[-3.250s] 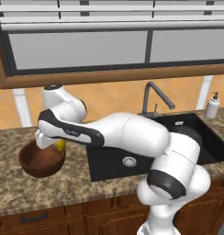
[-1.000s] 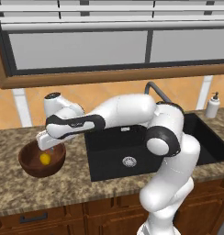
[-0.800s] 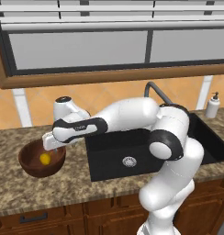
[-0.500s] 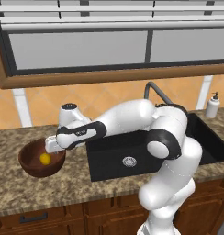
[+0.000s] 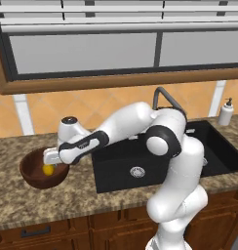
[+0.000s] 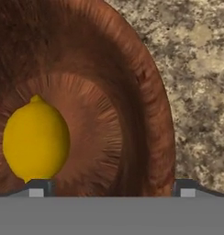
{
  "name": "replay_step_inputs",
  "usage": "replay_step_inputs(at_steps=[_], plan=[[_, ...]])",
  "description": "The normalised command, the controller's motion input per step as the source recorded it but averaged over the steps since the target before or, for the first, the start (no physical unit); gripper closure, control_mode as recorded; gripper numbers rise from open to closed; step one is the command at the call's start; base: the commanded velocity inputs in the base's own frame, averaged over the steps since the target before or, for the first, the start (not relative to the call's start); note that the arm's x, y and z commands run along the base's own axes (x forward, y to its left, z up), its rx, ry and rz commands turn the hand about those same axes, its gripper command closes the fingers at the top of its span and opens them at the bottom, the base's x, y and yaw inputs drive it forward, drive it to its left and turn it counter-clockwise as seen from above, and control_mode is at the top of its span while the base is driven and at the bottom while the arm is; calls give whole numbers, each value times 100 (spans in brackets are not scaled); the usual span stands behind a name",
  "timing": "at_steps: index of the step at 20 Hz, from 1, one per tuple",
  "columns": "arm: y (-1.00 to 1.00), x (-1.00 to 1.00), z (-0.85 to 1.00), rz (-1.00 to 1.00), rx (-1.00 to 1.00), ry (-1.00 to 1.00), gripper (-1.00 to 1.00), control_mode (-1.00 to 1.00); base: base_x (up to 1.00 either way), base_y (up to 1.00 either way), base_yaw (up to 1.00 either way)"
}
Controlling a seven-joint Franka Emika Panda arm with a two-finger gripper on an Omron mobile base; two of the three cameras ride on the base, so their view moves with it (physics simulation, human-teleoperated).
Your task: Pick the lemon from the sink and place it in the bowl. Then pick the bowl and place it in the microwave. Then close the microwave door and press the start button.
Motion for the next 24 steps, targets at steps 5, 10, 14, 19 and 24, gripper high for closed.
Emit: replay_step_inputs(at_steps=[5,10,14,19,24], plan=[[1,-1,-11,-3,0,0,100,-100,0,0,0],[0,0,-8,0,0,6,100,-100,0,0,0],[-22,-18,21,0,9,0,100,-100,0,0,0],[-40,-39,79,-2,3,-1,100,-100,0,0,0],[-48,-28,89,-7,0,0,100,-100,0,0,0]])
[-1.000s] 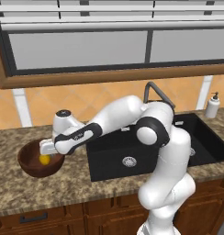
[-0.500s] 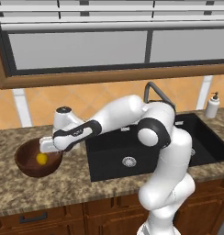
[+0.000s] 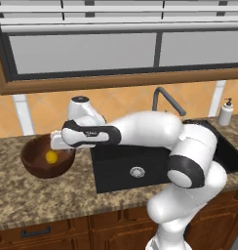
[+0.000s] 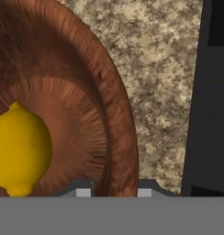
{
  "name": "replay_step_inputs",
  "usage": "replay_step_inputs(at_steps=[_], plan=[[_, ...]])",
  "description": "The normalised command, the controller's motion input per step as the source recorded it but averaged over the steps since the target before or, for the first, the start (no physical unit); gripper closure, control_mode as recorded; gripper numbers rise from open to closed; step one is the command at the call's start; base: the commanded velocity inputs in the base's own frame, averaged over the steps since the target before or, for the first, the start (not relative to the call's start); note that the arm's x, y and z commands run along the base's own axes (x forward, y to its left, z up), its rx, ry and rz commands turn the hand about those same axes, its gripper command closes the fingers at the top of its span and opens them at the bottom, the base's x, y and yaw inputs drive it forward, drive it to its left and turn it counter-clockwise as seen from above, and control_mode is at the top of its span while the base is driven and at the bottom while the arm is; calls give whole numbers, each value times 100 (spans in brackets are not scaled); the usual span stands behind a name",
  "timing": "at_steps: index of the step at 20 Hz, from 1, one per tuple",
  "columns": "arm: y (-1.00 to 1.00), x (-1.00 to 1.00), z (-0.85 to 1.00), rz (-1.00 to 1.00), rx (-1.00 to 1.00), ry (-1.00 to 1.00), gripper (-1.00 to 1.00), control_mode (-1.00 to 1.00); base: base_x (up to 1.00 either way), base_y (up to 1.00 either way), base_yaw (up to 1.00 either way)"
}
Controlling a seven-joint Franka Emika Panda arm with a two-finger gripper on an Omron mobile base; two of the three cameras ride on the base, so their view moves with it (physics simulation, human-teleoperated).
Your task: Pick the lemon from the sink and place it in the bowl. Then pick the bowl and place it in the microwave. Then close the microwave door and press the start button.
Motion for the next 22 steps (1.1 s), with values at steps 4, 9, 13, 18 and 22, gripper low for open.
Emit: replay_step_inputs(at_steps=[4,9,13,18,22], plan=[[-59,-18,87,-5,0,0,100,-100,0,0,0],[-68,-15,88,-6,0,0,100,-100,0,0,0],[-78,-31,64,-7,0,0,100,-100,0,0,0],[-87,-27,38,-15,0,-5,100,-100,0,0,0],[-86,-31,49,-13,0,-5,100,-100,0,0,0]])
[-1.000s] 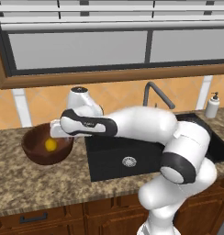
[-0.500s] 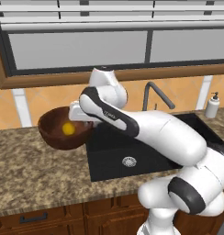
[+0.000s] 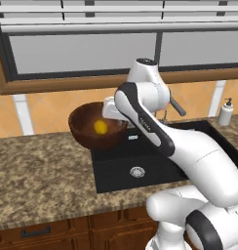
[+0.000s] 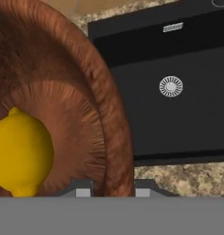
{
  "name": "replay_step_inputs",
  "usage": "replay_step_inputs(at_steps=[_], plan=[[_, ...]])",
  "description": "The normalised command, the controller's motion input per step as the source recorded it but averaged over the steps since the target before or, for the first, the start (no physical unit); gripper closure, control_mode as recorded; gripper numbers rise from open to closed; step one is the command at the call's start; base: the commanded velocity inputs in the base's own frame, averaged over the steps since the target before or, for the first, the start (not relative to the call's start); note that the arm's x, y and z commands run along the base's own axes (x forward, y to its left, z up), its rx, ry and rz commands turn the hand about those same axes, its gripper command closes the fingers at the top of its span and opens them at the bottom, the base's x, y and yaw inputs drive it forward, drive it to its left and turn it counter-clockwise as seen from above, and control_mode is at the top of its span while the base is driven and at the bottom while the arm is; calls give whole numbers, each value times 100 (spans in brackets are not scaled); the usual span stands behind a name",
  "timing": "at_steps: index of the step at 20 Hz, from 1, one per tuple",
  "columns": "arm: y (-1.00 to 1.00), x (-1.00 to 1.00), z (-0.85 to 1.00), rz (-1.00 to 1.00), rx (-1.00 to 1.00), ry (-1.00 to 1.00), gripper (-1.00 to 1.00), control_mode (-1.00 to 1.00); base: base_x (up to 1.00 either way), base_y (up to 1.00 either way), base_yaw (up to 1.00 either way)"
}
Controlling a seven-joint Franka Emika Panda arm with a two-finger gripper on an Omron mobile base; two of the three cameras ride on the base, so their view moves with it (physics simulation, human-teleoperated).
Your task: Pick the lemon from the sink and place it in the bowl. Then pick the bowl and place it in the microwave. Then close the microwave door and press the start button.
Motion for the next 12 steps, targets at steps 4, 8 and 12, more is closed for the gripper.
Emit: replay_step_inputs(at_steps=[4,8,12], plan=[[-83,-39,38,-14,0,-10,100,-100,0,0,0],[-51,-46,40,-23,0,-16,100,-100,0,0,0],[-39,-42,19,-22,0,-16,100,-100,0,0,0]])
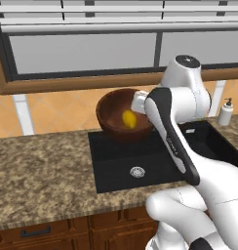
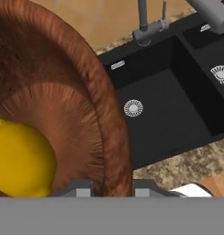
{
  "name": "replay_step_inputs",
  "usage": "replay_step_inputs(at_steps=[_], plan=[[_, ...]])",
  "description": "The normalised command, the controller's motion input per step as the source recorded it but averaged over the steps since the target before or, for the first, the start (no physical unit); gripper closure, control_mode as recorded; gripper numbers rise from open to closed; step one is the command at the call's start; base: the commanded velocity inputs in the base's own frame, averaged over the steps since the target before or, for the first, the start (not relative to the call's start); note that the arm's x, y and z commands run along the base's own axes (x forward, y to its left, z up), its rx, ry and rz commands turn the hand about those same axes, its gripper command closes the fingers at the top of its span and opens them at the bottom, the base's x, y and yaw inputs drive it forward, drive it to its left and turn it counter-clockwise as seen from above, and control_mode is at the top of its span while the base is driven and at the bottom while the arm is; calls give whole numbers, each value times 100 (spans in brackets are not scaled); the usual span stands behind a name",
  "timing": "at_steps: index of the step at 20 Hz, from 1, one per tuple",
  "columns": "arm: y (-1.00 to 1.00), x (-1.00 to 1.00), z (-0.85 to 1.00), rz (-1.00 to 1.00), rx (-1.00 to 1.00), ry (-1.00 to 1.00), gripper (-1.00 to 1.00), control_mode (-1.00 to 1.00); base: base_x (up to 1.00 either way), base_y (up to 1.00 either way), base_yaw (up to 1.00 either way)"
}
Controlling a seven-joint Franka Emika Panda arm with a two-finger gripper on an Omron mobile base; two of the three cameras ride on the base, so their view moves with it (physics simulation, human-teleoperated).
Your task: Pick the lemon from the sink and place it in the bowl. Then pick the bowl and place it in the microwave. Then close the microwave door and press the start button.
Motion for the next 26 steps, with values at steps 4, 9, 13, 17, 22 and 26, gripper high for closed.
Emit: replay_step_inputs(at_steps=[4,9,13,17,22,26], plan=[[-44,-25,1,-22,0,-24,100,-100,0,0,0],[-50,-22,1,-14,1,-7,100,-100,0,0,0],[-12,-15,0,-4,0,0,100,-100,0,0,0],[0,-22,-1,0,4,0,100,100,-13,0,0],[0,0,0,0,0,0,100,100,-86,-4,-11],[0,0,0,0,0,0,100,100,-77,-16,-37]])
